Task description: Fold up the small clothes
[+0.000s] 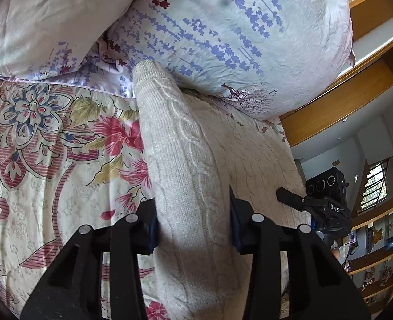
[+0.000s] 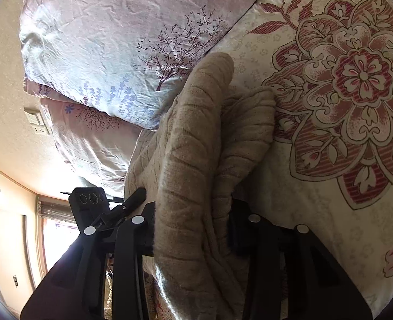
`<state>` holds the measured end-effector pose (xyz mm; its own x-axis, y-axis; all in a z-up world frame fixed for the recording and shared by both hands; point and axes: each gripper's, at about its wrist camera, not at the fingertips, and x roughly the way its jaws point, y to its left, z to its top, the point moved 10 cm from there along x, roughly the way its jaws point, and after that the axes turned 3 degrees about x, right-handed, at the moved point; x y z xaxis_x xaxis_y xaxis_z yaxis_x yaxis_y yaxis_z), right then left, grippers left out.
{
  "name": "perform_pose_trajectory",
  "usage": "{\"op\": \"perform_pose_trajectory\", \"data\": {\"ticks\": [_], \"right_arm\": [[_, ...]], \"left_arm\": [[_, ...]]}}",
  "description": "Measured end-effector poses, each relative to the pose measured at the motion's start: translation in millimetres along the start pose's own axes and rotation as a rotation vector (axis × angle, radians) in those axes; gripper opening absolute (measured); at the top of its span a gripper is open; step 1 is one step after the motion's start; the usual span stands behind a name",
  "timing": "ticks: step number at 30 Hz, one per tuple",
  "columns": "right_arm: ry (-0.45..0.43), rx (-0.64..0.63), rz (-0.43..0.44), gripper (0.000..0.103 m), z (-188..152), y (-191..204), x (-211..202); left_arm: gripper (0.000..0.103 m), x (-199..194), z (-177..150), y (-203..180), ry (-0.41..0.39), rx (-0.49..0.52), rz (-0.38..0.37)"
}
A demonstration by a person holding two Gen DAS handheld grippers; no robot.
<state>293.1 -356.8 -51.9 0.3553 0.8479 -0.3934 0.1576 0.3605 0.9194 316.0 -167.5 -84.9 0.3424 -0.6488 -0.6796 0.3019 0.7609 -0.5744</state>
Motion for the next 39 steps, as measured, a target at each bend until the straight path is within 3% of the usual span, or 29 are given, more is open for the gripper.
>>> {"op": "perform_pose_trajectory", "data": {"ticks": [3, 8, 15, 20, 23, 26, 31, 35, 39], "right_arm": [[-0.003, -0.029, 0.042, 0.036, -3.0, 13.3, 3.6], [0.055, -0.060, 0.048, 0.036, -19.6, 31.4, 32.1], [0.156, -0.139, -0.039, 0.035, -58.3, 62.8, 91.3], [0.165, -0.224, -0.103, 0.035, -71.1, 89.4, 116.5], [0.147, -0.260, -0.090, 0.035, -72.5, 105.9, 128.2], [0.145, -0.245, -0.076, 0.035, -77.0, 106.1, 137.1], [0.107, -0.183, -0.133, 0.035, -84.4, 91.1, 139.3], [0.065, -0.136, -0.147, 0.035, -89.6, 85.7, 137.0], [0.042, -0.074, -0.126, 0.036, -87.5, 75.3, 134.5]], "left_arm": [[0.038, -17.1, -3.3, 9.2, -0.005, -0.036, -0.032], [0.038, -51.2, -6.6, 26.0, -0.034, -0.047, -0.010], [0.038, -119.0, -11.0, 74.0, -0.079, -0.078, 0.059], [0.038, -151.1, -10.5, 97.2, -0.115, -0.097, 0.096], [0.038, -169.1, -6.6, 112.0, -0.136, -0.103, 0.115], [0.038, -178.3, -3.6, 123.4, -0.149, -0.109, 0.123], [0.041, -170.5, -5.6, 137.0, -0.114, -0.095, 0.120], [0.047, -162.7, -4.3, 141.1, -0.101, -0.082, 0.114], [0.060, -158.5, -3.2, 150.3, -0.112, -0.087, 0.137]]}}
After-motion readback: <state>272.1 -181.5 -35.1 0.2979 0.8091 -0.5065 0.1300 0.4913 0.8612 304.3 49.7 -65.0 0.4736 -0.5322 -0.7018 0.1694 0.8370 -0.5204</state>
